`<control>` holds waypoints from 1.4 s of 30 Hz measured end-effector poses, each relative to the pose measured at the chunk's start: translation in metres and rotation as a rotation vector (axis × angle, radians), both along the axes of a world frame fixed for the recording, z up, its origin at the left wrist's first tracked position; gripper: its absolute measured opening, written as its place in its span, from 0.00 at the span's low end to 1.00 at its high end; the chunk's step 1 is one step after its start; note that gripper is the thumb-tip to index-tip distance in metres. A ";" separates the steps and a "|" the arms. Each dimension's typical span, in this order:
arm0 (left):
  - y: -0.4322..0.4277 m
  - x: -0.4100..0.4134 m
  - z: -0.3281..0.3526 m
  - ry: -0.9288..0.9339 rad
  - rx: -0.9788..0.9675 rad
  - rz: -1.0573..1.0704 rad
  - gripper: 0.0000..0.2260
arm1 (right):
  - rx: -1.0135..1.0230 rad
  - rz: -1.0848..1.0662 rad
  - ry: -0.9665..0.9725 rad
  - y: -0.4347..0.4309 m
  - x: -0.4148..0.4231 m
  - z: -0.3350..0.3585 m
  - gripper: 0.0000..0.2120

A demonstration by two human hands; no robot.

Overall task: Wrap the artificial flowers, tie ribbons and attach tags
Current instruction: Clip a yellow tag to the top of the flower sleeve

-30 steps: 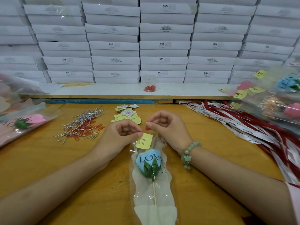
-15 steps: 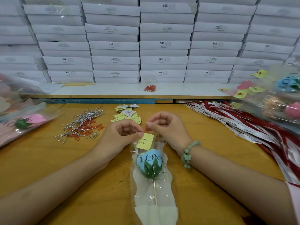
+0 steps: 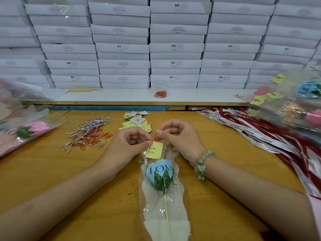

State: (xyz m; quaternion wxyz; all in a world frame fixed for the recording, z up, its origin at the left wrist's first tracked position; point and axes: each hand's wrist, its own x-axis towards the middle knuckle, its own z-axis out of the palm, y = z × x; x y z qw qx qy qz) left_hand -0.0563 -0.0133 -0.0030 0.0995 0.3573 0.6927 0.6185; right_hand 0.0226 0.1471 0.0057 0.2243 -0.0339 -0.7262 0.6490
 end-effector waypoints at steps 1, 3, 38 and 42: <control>0.000 0.000 0.000 0.003 -0.001 0.001 0.04 | -0.002 0.008 0.000 0.000 0.000 0.000 0.02; 0.000 0.001 0.000 0.004 -0.003 0.005 0.04 | -0.002 0.018 -0.002 0.000 0.000 0.000 0.02; -0.003 -0.004 -0.001 -0.137 0.073 0.005 0.10 | 0.211 0.062 -0.130 0.004 -0.003 -0.008 0.08; -0.001 0.003 0.002 -0.197 0.045 -0.033 0.18 | 0.036 -0.021 -0.108 0.012 -0.003 -0.004 0.10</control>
